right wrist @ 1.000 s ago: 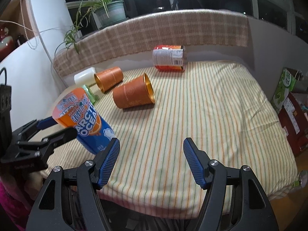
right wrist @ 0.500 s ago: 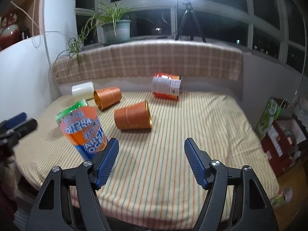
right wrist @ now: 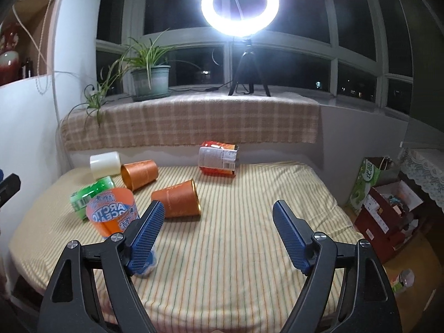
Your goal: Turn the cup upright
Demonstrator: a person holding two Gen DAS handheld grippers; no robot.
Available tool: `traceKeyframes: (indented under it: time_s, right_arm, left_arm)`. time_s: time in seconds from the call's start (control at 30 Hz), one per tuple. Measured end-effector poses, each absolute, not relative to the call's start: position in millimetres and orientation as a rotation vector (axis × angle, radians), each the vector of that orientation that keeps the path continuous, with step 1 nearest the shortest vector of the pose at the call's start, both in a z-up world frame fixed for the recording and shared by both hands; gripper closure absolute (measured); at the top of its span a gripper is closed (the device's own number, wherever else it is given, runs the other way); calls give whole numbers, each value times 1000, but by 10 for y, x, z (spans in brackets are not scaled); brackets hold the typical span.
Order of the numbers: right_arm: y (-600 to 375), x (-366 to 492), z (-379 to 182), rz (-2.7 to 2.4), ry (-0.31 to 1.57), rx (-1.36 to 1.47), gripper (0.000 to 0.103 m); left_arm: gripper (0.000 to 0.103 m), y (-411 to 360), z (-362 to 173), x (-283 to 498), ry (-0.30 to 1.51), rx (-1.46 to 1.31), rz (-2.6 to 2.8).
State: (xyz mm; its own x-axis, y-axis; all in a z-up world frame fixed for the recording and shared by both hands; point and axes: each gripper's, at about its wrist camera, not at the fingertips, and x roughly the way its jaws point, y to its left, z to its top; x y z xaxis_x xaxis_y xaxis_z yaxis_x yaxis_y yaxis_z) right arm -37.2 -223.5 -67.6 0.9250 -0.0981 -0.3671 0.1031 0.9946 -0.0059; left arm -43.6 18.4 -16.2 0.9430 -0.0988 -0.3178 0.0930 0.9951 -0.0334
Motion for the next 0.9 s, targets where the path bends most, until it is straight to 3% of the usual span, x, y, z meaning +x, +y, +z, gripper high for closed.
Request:
traceKeyframes:
  time_s: [0.9]
  right_arm:
    - [-2284, -423, -655, -136, 344, 9, 23]
  left_arm:
    - [0, 185, -142, -450, 338, -7, -91]
